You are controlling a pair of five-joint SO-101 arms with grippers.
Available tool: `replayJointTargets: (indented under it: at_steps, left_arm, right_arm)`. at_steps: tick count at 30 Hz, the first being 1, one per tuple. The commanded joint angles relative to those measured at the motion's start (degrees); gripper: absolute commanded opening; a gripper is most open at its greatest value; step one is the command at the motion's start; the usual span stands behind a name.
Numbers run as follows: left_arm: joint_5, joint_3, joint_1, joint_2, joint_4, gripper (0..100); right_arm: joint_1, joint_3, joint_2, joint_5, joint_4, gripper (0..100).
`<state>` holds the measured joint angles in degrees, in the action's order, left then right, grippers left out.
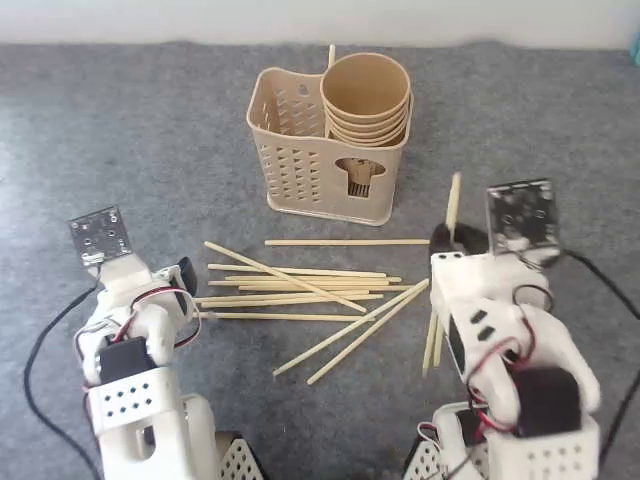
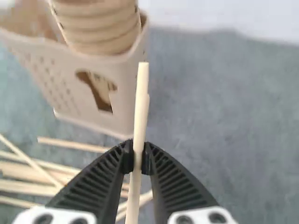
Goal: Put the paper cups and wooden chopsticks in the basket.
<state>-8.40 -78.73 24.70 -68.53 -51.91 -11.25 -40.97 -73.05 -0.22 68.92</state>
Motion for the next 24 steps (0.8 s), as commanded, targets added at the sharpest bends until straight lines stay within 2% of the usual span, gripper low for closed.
replayJointTargets:
  at_steps: [1,8,14,24]
  left_arm:
    - [0.1,0.4,-0.4,-1.4,1.3,21]
    - [0.2,0.3,-0.3,-1.4,1.2,21]
    - [0.2,0.3,-0.4,-1.4,1.1,21]
    - [0.2,0.3,-0.2,-1.4,1.2,21]
  right_arm:
    - [0.1,7.7,-0.7,0.9,-3.8,0.6]
    - [0.0,13.6,-0.7,0.6,-17.1,0.6]
    - [-5.6,13.6,0.0,0.6,-32.9,0.6]
    - [-15.7,15.1,20.0,1.1,-63.0,0.6]
